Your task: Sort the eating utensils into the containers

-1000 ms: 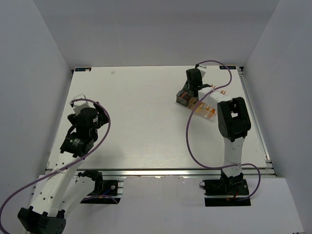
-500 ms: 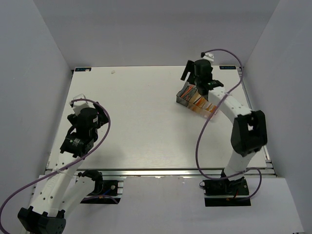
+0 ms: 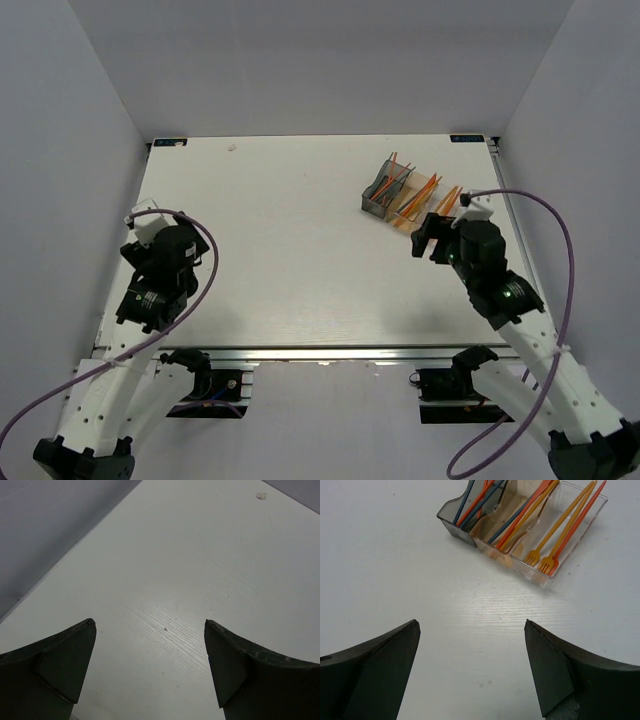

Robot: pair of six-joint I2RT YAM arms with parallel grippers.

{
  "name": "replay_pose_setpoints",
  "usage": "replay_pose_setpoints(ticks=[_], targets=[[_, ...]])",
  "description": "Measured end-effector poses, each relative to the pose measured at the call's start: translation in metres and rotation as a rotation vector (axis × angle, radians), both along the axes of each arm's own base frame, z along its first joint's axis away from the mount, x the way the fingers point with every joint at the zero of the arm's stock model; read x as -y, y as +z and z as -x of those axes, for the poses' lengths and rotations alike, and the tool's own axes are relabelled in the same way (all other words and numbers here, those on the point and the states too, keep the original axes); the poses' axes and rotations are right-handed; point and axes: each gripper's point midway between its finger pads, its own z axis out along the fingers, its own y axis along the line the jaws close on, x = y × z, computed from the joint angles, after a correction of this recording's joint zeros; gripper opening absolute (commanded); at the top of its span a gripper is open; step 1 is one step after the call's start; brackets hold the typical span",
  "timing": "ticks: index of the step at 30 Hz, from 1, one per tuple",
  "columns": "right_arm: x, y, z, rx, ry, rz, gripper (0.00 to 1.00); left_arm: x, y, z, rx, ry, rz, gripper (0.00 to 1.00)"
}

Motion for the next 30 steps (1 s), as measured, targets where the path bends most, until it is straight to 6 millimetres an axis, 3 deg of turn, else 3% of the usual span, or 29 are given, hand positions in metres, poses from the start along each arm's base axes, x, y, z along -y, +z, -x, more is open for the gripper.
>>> replay_pose_setpoints(ticks=[8, 13, 19, 23, 30], targets=[[0.023, 0.010, 0.046, 0.015, 0.016, 0.032, 0.89, -0.020, 0.022, 0.023, 0.101, 0.084, 0.004, 0.98], [0.038, 0.029, 0.065, 0.091, 0.001, 0.039, 0.89, -0.022, 0.026, 0.029, 0.149, 0.090, 0.020, 0.98], [0.050, 0.033, 0.073, 0.120, -0.034, 0.052, 0.89, -0.021, 0.021, 0.029, 0.140, 0.084, 0.022, 0.98], [0.057, 0.030, 0.074, 0.110, -0.064, 0.069, 0.89, -0.023, 0.027, 0.035, 0.179, 0.083, 0.039, 0.98], [0.067, 0.041, 0.083, 0.171, -0.098, 0.048, 0.89, -0.017, 0.033, 0.038, 0.216, 0.049, 0.061, 0.98]])
